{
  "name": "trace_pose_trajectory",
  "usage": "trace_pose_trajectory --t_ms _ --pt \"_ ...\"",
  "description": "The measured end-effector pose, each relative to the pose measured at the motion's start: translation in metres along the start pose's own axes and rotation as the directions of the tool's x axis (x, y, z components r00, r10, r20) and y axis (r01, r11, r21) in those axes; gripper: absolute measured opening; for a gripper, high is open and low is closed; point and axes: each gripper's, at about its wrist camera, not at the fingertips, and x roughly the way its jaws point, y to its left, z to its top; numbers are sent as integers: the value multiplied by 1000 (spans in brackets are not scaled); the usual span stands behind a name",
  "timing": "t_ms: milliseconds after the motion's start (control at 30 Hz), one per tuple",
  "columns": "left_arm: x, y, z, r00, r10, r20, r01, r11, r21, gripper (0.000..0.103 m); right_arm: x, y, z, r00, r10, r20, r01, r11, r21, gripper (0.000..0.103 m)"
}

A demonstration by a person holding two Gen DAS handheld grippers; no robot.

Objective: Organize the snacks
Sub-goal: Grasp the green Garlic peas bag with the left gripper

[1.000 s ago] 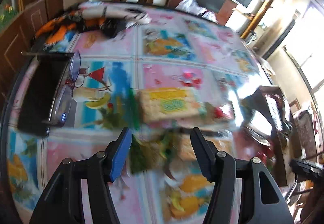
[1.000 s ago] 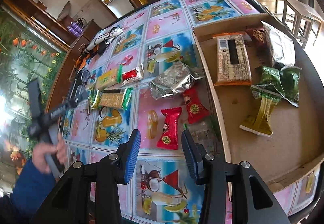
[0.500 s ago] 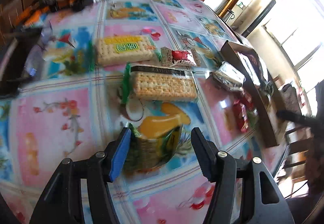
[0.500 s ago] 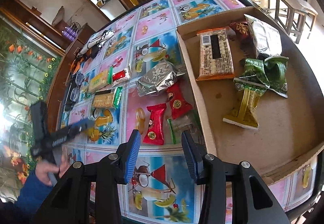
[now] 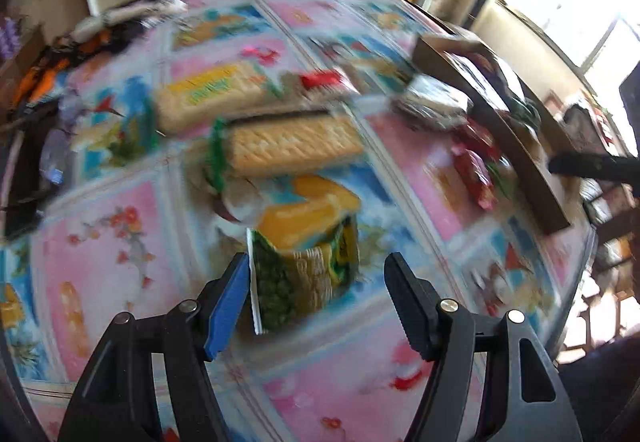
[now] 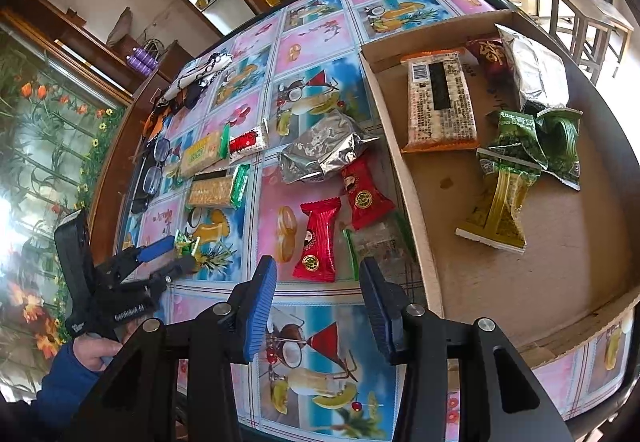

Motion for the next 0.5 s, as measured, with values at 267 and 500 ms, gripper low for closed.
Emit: trace_pose_trajectory --t_ms 267,500 --pt "-26 -29 -19 997 -80 -24 82 987 136 68 -4 1 -2 1000 -8 12 8 1000 2 47" --pt "-12 -37 -2 999 -36 -19 39 981 192 68 -3 2 -3 1000 -5 8 5 1000 3 47"
